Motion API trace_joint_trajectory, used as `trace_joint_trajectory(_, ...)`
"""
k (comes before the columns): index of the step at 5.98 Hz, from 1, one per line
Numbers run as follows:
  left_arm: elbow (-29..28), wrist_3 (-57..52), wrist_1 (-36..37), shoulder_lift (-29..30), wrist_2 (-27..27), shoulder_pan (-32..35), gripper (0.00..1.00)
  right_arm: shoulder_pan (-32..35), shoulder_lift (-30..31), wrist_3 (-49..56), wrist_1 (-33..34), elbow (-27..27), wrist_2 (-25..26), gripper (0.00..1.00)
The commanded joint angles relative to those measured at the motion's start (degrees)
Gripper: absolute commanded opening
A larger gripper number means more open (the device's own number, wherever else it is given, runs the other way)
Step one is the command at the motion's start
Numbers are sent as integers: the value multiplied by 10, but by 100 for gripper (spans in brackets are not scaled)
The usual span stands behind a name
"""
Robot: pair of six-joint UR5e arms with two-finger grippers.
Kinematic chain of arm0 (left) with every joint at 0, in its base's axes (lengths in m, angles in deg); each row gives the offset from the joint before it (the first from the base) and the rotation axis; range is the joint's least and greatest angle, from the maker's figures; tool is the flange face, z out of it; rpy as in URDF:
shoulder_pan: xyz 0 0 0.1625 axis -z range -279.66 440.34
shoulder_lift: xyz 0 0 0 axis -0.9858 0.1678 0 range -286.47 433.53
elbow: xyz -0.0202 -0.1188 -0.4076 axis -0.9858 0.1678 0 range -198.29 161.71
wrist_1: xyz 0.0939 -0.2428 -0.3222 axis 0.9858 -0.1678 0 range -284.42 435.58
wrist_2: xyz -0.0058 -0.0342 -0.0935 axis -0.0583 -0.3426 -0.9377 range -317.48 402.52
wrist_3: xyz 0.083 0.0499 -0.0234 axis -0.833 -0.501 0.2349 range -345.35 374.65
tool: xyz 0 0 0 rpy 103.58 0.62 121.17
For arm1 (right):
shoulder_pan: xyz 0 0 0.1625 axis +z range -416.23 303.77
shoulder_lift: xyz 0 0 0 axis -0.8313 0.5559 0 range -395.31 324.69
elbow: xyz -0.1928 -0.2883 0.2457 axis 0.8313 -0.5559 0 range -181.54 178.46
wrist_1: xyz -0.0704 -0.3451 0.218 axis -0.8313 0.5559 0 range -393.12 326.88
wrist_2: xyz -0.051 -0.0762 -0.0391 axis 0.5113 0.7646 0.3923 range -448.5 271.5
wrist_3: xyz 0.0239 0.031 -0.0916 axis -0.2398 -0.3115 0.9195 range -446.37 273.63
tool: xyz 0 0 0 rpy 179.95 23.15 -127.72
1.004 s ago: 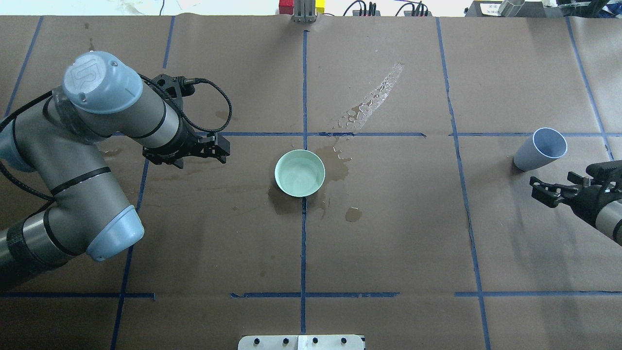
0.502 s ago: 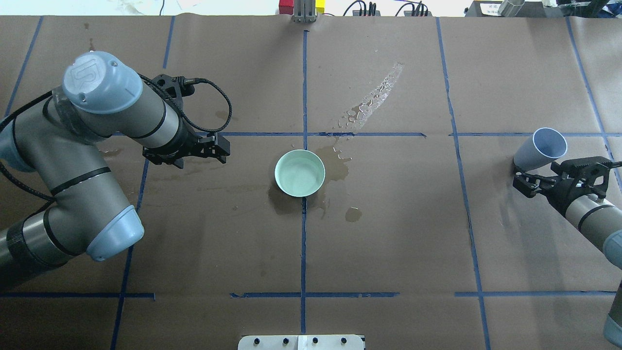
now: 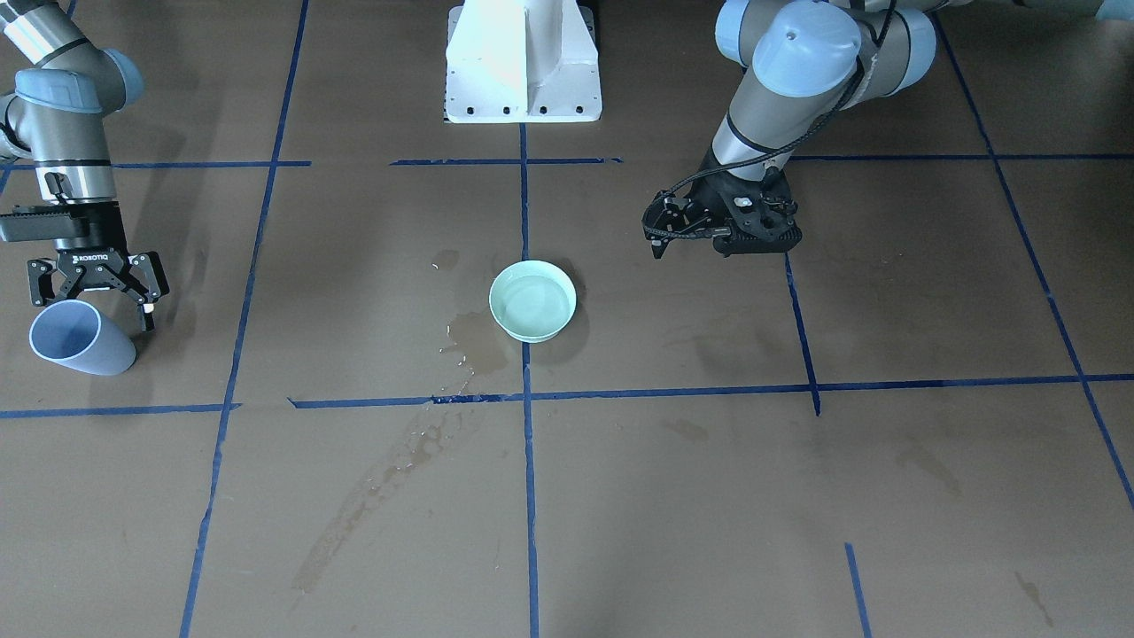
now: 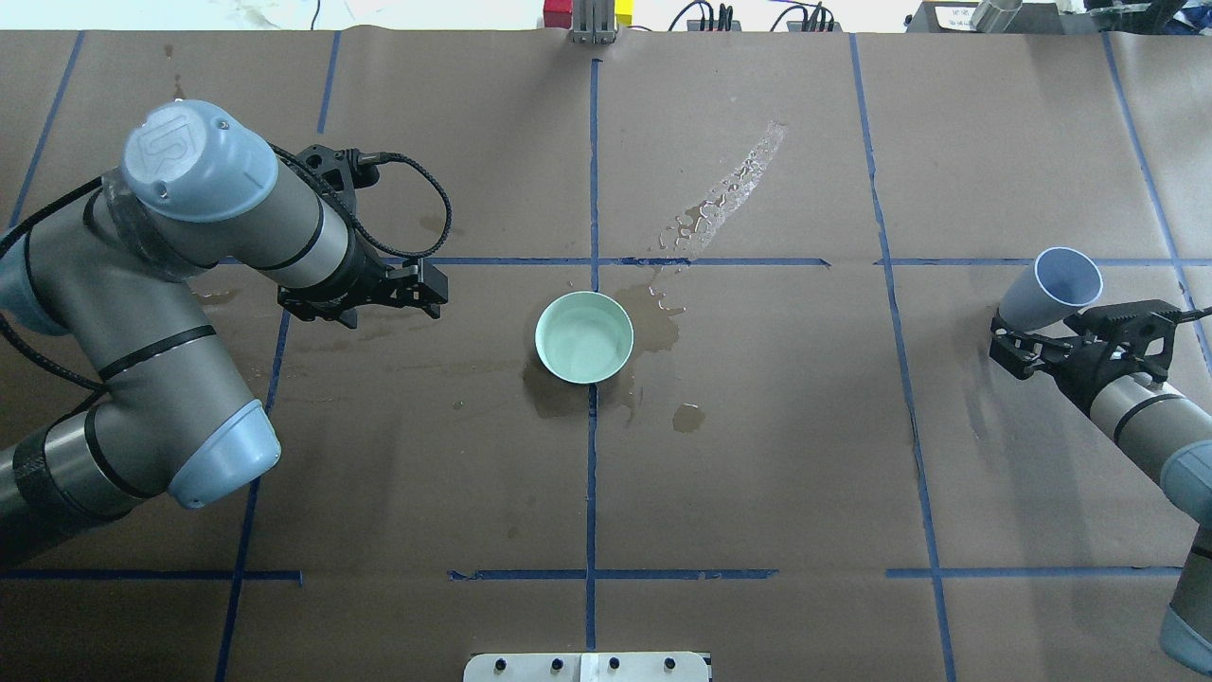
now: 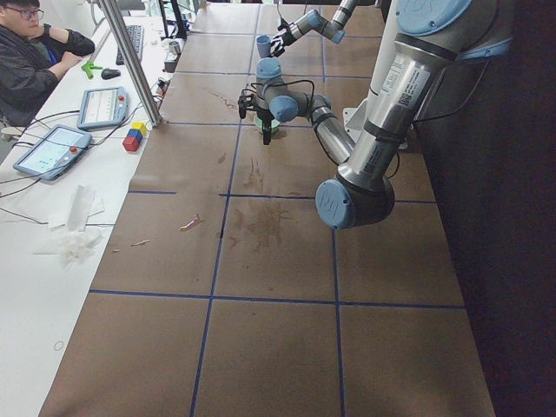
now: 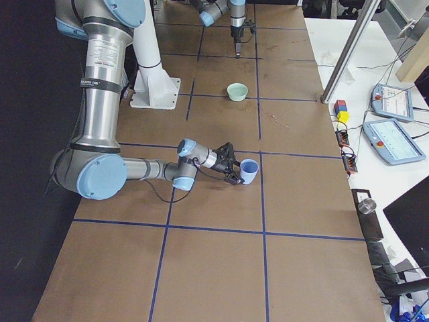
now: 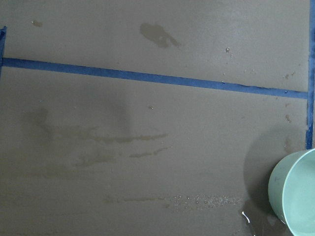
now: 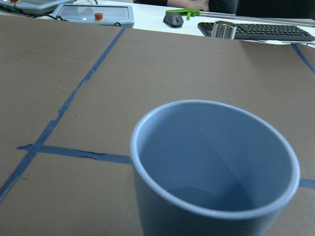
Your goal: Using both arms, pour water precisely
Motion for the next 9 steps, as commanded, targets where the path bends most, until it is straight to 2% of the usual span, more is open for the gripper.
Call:
trace_joint_trajectory(1,0,0,0,0,0,0,100,13,-1,8,-1,-1,11,100)
trace_joint_trajectory(7,0,-1,0,0,0,-1,100,32,-17,6,1,-4,35,100)
trace_joint_trajectory(9,0,-2,0,0,0,-1,100,33,-43,4,-2,-41,43,100)
